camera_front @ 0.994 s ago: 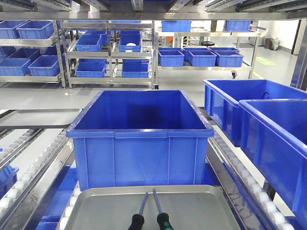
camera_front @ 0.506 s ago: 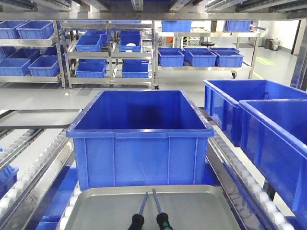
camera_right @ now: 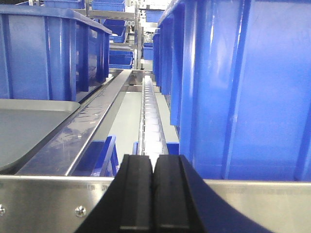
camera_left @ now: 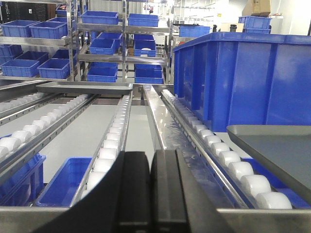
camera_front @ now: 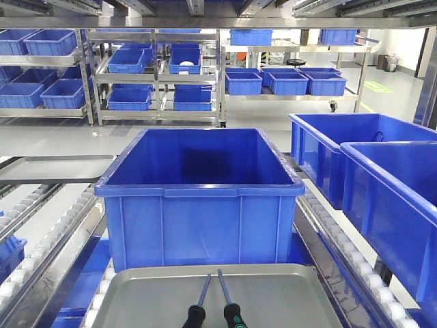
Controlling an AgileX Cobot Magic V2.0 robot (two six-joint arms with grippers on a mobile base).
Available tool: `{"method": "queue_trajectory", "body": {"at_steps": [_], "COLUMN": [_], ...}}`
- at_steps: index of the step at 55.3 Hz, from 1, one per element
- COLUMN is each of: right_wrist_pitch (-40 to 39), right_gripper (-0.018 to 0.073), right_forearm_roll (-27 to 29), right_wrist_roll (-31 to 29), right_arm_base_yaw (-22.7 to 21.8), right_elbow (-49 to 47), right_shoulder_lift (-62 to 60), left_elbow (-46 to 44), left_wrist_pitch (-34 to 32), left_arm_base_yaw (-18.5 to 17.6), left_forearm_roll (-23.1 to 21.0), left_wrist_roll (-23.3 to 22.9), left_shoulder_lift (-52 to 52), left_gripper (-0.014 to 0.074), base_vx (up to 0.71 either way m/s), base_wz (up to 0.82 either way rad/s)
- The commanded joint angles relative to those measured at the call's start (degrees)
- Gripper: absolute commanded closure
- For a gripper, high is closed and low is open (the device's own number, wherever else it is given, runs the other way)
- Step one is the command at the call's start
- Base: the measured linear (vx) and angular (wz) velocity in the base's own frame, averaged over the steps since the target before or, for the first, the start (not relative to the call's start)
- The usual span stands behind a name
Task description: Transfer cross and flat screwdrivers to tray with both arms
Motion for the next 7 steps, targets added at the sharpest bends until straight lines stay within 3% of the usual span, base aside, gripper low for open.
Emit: {"method": "queue_trajectory", "body": {"at_steps": [1, 7], "right_wrist_pitch": [-4.69, -4.69], "right_gripper": [0.0567, 0.0567], "right_forearm_roll": [-0.64, -0.64], "right_wrist_roll": [0.04, 0.04], "right_arm_base_yaw": [-0.10, -0.10], "right_elbow": [0.41, 0.41], "right_shoulder_lift": [0.56, 0.56], "left_elbow": [-1.36, -1.36], "left_wrist_pitch": [-4.53, -4.53], "left_arm_base_yaw": [0.04, 0.04], "left_forearm_roll": [-0.04, -0.04], "left_wrist_roll": [-0.55, -0.55], "left_shoulder_lift": [0.45, 0.45], "left_gripper": [0.0602, 0.0602], "base_vx": [0.00, 0.00], "base_wz": [0.00, 0.00]}}
